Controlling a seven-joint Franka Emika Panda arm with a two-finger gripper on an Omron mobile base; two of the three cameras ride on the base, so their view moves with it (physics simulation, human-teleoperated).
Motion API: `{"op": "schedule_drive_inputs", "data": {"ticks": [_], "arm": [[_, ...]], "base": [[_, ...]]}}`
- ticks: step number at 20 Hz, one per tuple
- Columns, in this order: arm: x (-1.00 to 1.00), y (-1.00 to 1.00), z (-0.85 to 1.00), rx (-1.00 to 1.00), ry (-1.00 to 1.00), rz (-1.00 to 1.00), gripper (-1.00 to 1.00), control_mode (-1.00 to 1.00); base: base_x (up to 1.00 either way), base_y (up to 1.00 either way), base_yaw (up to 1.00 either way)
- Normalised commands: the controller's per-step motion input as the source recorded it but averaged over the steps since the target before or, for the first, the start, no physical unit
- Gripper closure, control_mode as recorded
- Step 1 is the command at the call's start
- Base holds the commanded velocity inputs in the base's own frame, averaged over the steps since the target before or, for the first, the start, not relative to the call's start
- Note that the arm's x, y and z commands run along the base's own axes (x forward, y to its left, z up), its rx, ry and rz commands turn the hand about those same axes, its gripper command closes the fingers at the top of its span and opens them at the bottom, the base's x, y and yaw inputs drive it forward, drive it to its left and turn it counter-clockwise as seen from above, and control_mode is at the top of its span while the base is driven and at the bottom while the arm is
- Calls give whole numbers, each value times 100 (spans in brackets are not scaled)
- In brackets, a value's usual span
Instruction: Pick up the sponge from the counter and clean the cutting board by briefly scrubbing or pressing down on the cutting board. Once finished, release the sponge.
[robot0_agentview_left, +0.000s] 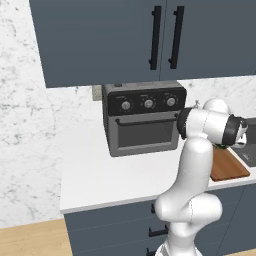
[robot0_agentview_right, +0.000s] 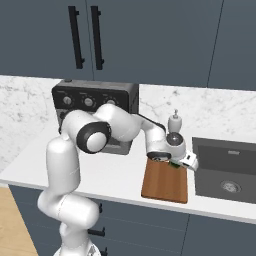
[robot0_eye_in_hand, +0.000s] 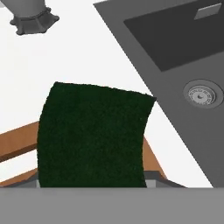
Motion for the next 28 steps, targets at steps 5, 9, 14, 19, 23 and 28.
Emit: {"op": "schedule_drive_inputs", "data": {"ticks": [5, 9, 14, 19, 23, 28], "arm": [[-3, 0, -2, 0, -14, 0, 100, -100], [-33, 1, -19, 0, 1, 0, 100, -100], [-54, 1, -10, 0, 13, 0, 100, -100], [-65, 0, 0, 0, 19, 0, 100, -100], [-76, 0, 0, 0, 17, 0, 100, -100], [-60, 0, 0, 0, 8, 0, 100, -100]], "base": [[0, 0, 0], [0, 0, 0], [0, 0, 0], [0, 0, 0], [0, 0, 0], [0, 0, 0]]}}
